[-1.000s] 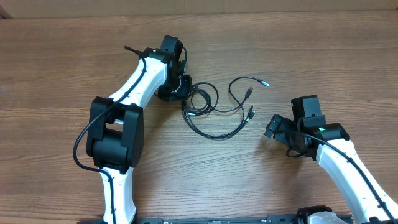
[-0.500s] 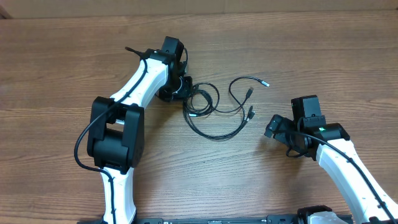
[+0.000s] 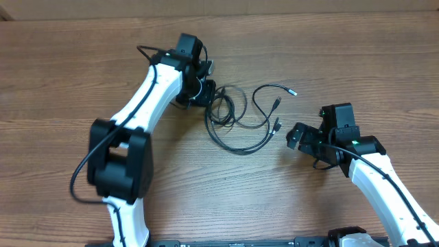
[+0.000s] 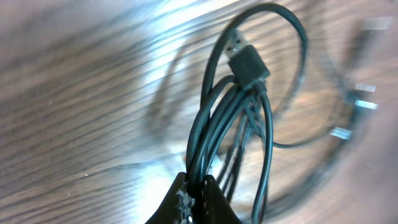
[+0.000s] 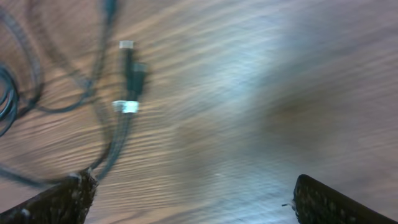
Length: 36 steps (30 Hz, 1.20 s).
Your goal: Untangle cables
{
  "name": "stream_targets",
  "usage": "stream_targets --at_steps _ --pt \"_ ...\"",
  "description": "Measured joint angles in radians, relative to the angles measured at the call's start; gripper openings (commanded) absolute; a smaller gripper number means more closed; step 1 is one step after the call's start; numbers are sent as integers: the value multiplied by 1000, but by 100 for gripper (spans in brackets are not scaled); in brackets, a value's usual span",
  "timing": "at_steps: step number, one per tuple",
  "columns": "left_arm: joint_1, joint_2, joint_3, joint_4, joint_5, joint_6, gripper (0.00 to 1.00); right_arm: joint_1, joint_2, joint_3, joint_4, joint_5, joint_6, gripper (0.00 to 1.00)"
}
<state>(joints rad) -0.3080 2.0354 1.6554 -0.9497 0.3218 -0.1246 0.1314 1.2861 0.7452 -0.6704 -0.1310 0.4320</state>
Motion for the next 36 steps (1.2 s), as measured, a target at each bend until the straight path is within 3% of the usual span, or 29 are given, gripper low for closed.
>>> stream_targets --at_steps 3,7,17,20,24,36 --pt "0 -66 0 -4 77 58 4 0 0 0 73 -114 -53 92" --pt "0 -90 1 -38 184 133 4 0 0 -1 151 -251 -116 92" --pt "-40 -89 1 -113 277 312 4 0 0 -1 313 -443 -184 88" --pt "-61 -89 1 -114 314 356 4 0 0 -1 317 -466 -193 87" --pt "-96 -89 1 -114 377 415 4 0 0 -1 300 -466 -201 76" --pt "-122 -89 1 -75 562 472 4 0 1 -1 198 -350 -205 76"
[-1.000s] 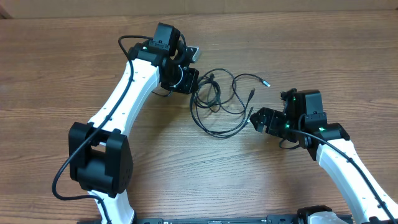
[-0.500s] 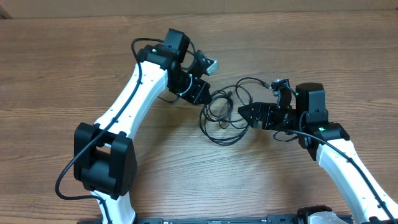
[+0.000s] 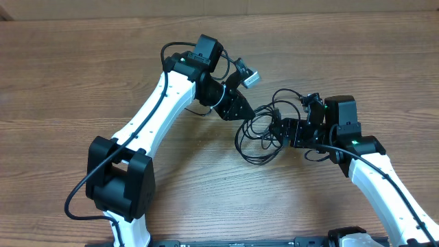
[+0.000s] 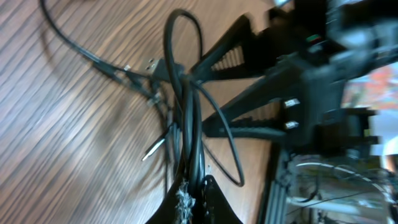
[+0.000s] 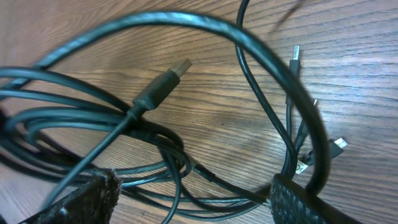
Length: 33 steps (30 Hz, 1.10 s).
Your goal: Untangle cables
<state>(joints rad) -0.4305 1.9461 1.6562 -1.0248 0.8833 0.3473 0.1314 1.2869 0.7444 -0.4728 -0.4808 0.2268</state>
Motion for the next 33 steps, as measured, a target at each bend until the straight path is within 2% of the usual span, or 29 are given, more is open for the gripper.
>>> stream_targets --at_steps 3,6,7,9,13,18,24,28,30,33 --pt "0 0 0 8 62 1 4 0 0 0 10 6 -4 64" --pt "0 0 0 8 105 0 4 0 0 0 31 13 -2 36" --pt "0 0 0 8 115 0 4 0 0 0 38 16 -5 18" --pt "0 0 0 9 127 1 4 0 0 0 37 25 0 4" --pt "-1 0 0 13 130 1 4 4 0 2 -38 119 85 4" --pt "-8 2 0 13 124 1 4 13 -2 11 -256 406 309 4" --pt "10 2 0 4 119 1 4 11 -2 11 -322 611 432 8" --pt "26 2 0 2 119 1 4 12 -2 11 -316 640 481 18" --pt "35 2 0 -5 119 1 4 11 -2 11 -291 641 486 27" --pt "60 2 0 -15 119 1 4 5 -1 10 -230 591 377 42"
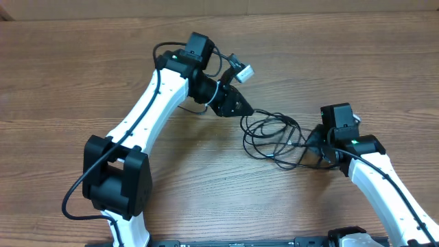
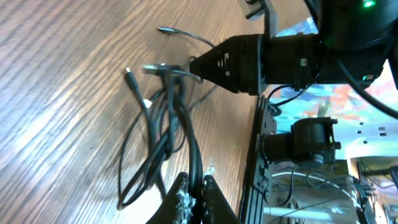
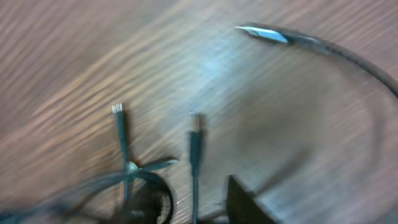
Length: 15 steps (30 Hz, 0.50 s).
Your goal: Untangle cables
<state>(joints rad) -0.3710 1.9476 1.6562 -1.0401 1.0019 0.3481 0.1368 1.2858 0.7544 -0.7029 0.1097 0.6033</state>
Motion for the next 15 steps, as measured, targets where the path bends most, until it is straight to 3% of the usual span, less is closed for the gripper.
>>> stream_targets --at_steps 10,15 --pt "11 0 0 -3 -71 0 4 -5 -3 57 -82 -353 -394 73" --pt "3 0 0 -3 -70 0 4 -5 -29 146 -60 -434 -475 73"
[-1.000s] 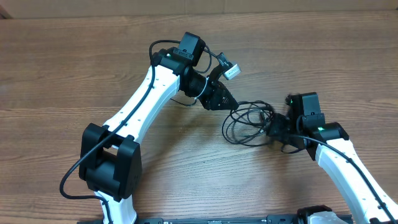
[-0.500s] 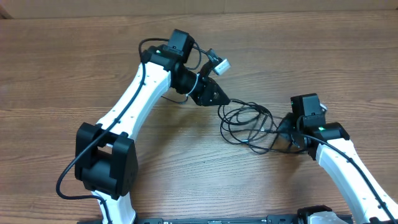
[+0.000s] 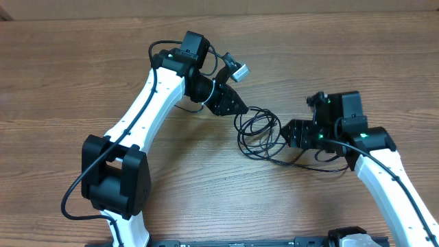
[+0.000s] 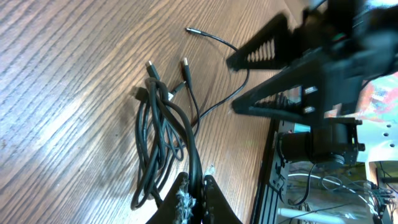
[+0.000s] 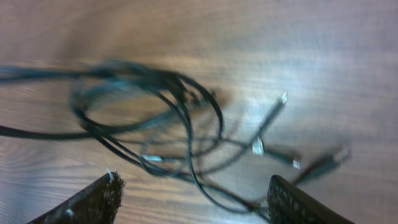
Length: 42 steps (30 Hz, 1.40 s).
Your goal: Untangle cables
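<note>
A tangle of thin black cables (image 3: 257, 130) lies in loops on the wooden table between the two arms. One strand trails right under the right arm (image 3: 322, 168). My left gripper (image 3: 240, 108) is shut on a strand at the tangle's upper left. In the left wrist view the cable runs up from between its fingers (image 4: 196, 186) to the loops (image 4: 163, 121). My right gripper (image 3: 291, 134) stands open just right of the loops, nothing between its fingers (image 5: 193, 183). Under it lie the loops (image 5: 155, 106) and several small connectors (image 5: 257, 147).
The wooden table (image 3: 82, 75) stretches around the arms. The left arm (image 3: 147, 103) crosses the table's left half. In the left wrist view the right gripper (image 4: 280, 68) shows beyond the cable ends, with the table's near edge and frame behind it.
My right gripper has moved left, up to the loops, and now shows wide open. The tangle sits a little further left and more bunched. My left gripper still holds its strand.
At first my left gripper was shut on the cables at the tangle's left and my right stood open beyond the connectors. Then the bundle was held between both arms, strands passing between the right fingers. Later the right gripper was further back, and now it is at the loops again.
</note>
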{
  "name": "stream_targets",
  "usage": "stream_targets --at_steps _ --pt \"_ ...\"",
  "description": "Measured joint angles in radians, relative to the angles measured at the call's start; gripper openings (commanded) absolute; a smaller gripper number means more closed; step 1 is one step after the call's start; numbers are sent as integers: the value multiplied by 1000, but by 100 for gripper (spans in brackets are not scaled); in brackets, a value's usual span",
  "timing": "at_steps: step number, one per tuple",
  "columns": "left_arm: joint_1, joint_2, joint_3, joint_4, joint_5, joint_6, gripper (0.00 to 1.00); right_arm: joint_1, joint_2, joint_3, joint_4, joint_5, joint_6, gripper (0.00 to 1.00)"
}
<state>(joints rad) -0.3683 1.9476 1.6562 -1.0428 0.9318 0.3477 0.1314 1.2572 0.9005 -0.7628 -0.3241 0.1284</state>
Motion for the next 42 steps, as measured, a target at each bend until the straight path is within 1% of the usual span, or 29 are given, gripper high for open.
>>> stream_targets --at_steps 2,5,10,13,17,18,23,25,28,31,33,42 --pt "-6 0 0 6 -3 0 4 0 -5 7 11 -7 -13 73" --pt "-19 0 0 22 -57 0 4 0 -6 6 10 -10 -19 72" --pt "-52 2 0 56 -245 -12 4 0 -6 6 -1 -12 -18 72" --pt "-81 25 0 81 -369 -39 4 0 -6 6 -24 -13 -17 72" --pt "-95 88 0 121 -443 -80 5 0 -6 6 -45 -13 -16 71" --pt "-96 108 0 131 -455 -87 9 0 -6 6 -48 -12 -17 71" --pt "-96 178 0 162 -489 -110 11 0 -6 6 -55 -13 -16 71" --pt "-96 193 0 178 -496 -112 14 0 -6 6 -56 -13 -17 71" --pt "-96 198 0 195 -500 -114 16 0 -6 6 -60 -13 -17 71" --pt "-96 198 0 211 -499 -117 23 0 -6 6 -60 -13 -16 71" --pt "-96 198 0 215 -499 -139 25 0 -6 6 -60 -13 -16 71" --pt "-97 214 0 224 -499 -192 26 0 -6 6 -60 -13 -17 71"
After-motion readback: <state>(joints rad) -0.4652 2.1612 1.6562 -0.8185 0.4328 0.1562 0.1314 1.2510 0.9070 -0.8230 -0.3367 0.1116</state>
